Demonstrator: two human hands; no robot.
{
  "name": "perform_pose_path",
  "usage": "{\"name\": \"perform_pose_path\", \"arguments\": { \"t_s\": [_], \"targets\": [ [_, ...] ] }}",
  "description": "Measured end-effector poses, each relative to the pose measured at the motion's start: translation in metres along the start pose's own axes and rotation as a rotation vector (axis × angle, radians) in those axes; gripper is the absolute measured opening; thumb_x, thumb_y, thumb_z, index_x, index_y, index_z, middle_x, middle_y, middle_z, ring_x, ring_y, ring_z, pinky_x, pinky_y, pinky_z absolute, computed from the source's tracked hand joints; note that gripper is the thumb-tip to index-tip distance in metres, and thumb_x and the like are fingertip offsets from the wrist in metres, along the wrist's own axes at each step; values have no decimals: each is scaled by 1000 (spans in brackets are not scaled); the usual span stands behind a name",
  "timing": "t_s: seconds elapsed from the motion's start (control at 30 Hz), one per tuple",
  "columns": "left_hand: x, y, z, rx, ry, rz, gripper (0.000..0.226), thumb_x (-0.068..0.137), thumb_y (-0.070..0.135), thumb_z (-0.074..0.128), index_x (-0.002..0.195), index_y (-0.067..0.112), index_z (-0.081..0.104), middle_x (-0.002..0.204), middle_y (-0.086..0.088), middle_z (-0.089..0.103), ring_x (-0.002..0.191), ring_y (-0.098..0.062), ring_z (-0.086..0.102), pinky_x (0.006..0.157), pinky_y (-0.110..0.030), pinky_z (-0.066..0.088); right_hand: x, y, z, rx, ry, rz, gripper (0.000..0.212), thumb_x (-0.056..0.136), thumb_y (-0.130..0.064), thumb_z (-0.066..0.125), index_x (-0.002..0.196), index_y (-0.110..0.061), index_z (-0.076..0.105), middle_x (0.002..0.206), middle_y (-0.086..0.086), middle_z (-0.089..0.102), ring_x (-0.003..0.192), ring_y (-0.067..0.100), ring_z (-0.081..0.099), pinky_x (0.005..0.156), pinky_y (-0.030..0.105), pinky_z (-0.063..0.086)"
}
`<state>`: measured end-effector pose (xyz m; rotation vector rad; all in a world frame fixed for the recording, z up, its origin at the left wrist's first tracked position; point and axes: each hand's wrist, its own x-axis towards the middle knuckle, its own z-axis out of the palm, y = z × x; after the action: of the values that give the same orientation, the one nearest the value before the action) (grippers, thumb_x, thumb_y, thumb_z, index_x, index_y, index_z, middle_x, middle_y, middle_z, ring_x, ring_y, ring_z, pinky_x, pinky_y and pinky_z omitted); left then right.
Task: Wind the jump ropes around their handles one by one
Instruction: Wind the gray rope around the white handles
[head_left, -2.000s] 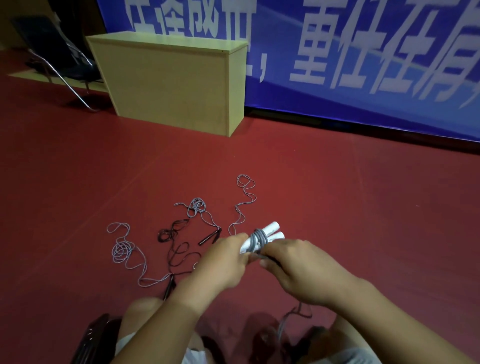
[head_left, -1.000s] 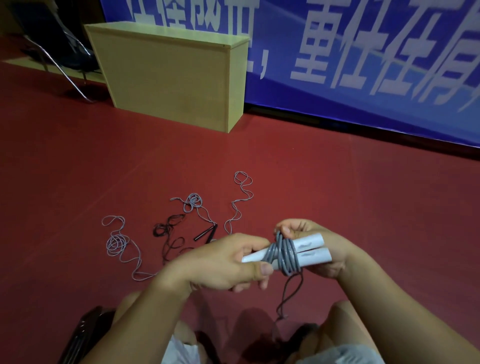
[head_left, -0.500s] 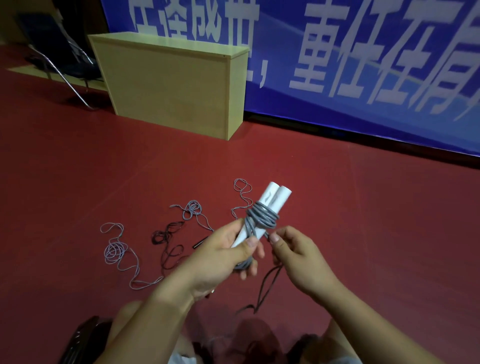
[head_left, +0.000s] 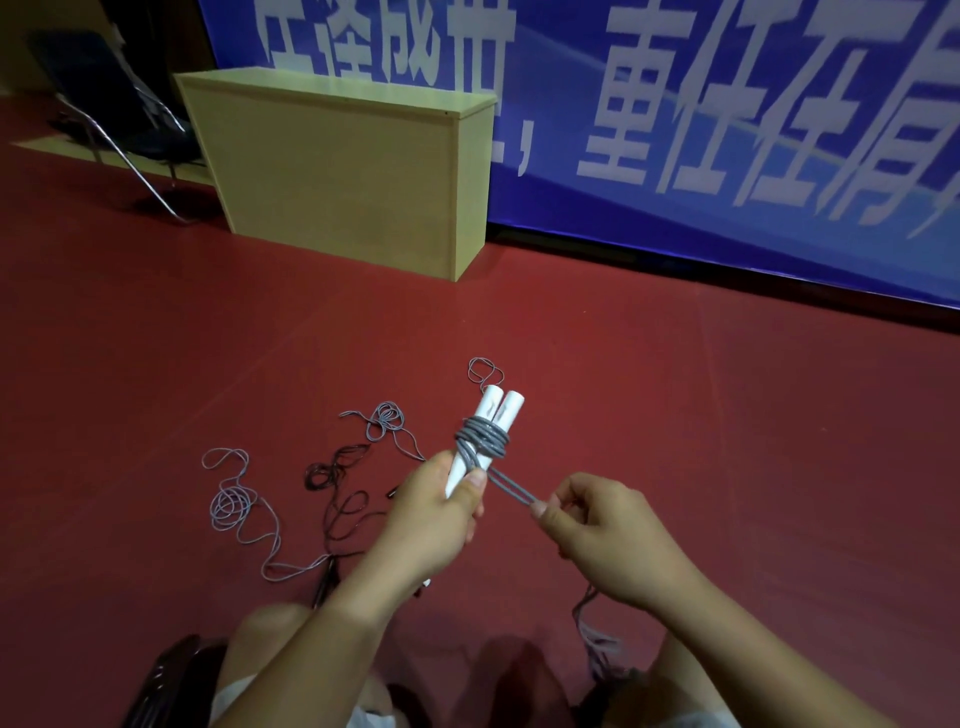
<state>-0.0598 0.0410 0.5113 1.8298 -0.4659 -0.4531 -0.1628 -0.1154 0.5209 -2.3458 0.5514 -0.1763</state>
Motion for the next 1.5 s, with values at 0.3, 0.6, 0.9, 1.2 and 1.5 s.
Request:
{"name": "perform_pose_path", "arguments": {
  "t_s": [0.3,0.6,0.9,1.2,1.5],
  "targets": [
    [5,-18,-1,287,61,19,9,97,25,54,94,16,56,81,-4,66,76,-27,60,65,-35,44,-9,-12,-9,-54,-43,-148,15,87,-34,67,80,-22,61,59,-23,56,56,1,49,53,18,36],
    [3,-21,6,452,-36,76,6,90,23,59,88,23,55,68,4,54,66,-23,50,58,-33,39,-12,-31,-16,-166,-13,-294,14,90,-27,60,76,-26,63,57,-12,52,57,7,46,54,24,31],
    [-8,-6,-2,611,-396,202,21,89,36,63,78,26,48,70,4,52,68,-22,49,60,-35,38,15,-35,-37,-417,-35,-421,18,87,-38,59,87,-22,65,79,-2,63,79,22,59,68,41,49],
    [-22,22,-24,379,-625,324,22,91,27,63,77,19,48,63,9,44,58,-11,38,58,-33,33,29,-21,-60,231,-286,-66,39,63,-40,82,69,-6,63,52,-5,43,50,8,32,47,22,26],
    [-19,22,-30,18,-645,317,12,92,22,61,84,14,58,73,6,60,64,-11,50,60,-28,41,24,5,-49,711,-412,62,12,66,-7,71,68,-15,63,64,5,60,52,12,51,50,22,41]
  ]
}}
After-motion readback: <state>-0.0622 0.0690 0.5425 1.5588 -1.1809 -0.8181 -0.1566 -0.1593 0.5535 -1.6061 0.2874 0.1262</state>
